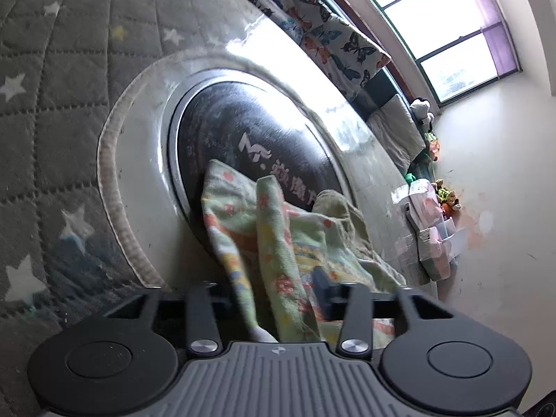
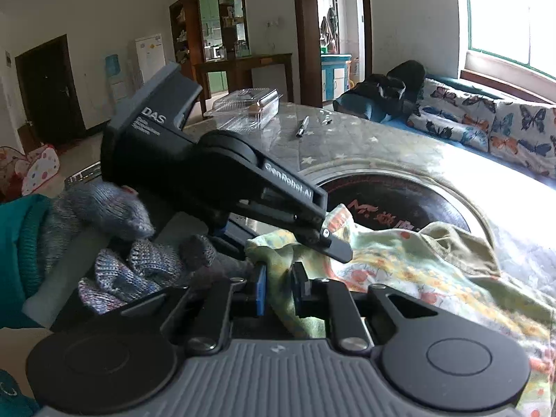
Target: Fold clothes
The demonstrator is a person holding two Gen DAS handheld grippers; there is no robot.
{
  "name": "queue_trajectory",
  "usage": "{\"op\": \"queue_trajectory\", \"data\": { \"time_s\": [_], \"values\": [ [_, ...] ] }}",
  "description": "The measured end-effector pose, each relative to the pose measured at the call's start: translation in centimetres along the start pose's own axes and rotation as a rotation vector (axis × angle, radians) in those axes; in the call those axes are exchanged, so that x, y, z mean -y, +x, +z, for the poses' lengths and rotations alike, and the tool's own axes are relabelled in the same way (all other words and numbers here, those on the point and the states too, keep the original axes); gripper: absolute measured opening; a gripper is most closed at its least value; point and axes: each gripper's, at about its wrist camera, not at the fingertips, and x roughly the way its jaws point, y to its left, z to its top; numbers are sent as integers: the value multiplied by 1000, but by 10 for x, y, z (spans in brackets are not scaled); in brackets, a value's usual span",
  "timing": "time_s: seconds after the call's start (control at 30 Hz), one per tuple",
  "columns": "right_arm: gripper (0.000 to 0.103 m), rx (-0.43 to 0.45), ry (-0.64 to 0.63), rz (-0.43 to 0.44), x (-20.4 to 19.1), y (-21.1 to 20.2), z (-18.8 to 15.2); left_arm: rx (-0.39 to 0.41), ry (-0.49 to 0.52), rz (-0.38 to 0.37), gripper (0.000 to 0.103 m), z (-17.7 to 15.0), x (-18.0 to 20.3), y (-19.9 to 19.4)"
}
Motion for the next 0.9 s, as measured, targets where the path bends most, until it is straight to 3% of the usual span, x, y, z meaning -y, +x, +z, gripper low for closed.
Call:
{"op": "queue_trajectory", "data": {
  "time_s": [0.1,0.17,0.3,0.4,0.53,0.67,0.77,0.9],
  "values": [
    [35,1,36,-6,9,-4,-1,-4,8,0,21,0,-2,2],
    [36,6,52,-32,17,-9,-4,-5,10,-2,21,0,-3,1],
    [46,12,109,-107,38,-25,-15,-3,25,0,21,-1,-2,1],
    [56,17,170,-204,64,-38,-25,-2,31,0,22,-2,-1,1],
    [60,18,273,-373,111,-56,-45,-5,44,5,23,-2,0,3],
    [64,25,379,-484,149,-66,-63,-8,61,13,23,-2,3,4],
    [68,25,455,-509,176,-69,-76,-10,71,20,24,-2,5,5],
    [68,41,517,-468,190,-64,-83,-7,87,31,24,-2,8,6]
  ]
}}
